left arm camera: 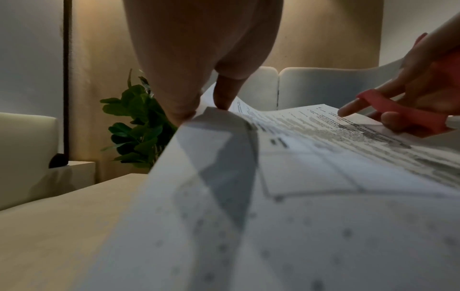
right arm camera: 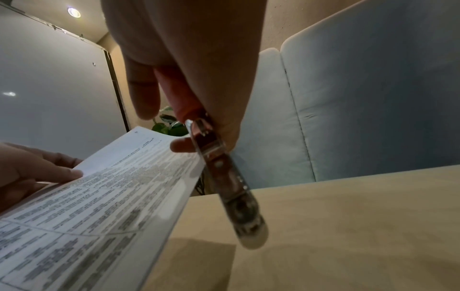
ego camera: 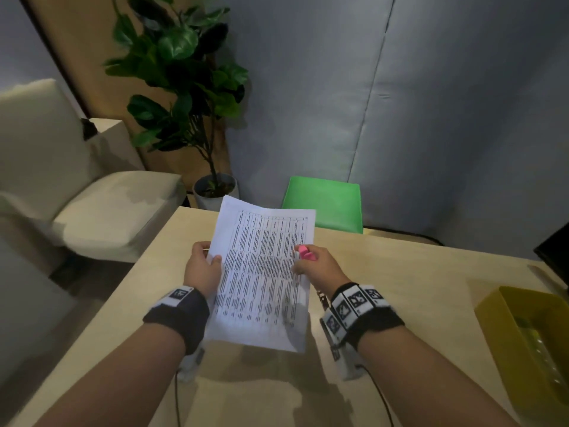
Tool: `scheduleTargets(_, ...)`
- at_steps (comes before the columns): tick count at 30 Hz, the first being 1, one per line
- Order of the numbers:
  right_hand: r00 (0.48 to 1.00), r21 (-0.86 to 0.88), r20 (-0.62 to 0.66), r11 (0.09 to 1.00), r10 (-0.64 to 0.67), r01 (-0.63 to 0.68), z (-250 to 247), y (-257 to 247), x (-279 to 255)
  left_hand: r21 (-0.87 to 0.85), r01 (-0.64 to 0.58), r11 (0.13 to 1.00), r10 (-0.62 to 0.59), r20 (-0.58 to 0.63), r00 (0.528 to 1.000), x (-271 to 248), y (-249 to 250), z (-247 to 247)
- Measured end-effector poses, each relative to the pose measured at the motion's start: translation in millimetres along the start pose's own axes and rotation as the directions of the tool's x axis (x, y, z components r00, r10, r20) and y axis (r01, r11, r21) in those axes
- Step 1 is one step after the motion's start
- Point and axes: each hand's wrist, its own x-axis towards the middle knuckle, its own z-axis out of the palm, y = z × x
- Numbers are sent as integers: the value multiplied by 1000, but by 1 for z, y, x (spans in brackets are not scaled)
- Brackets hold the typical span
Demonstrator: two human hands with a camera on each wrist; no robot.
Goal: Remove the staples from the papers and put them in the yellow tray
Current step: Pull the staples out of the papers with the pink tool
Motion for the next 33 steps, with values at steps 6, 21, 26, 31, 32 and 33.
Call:
scheduleTargets(6,996,-35,19,995,90,-90,51,-4,24,59,70,996,-71,12,997,37,-30,-23)
scheduleTargets(21,972,-102,-36,966,233,-236,107,11,71,101,166,981,-173,56,983,98,-98,-17)
scheduleTargets(26,973,-161,-55,960,222,-228,114,27,81,165,151,975,-164,69,984,103,-103,-16)
scheduleTargets(31,977,-227,-70,950,201,-212,115,33,84,247,119,962,-148,102,984,106,-106,-15)
scheduleTargets(32,979,-232,-60,952,194,-202,116,33,84,256,131,958,-160,94,983,107,-106,-16)
scheduleTargets(33,982,-234,-54,954,181,-189,116,33,83,274,142,951,-169,78,983,109,-108,-16)
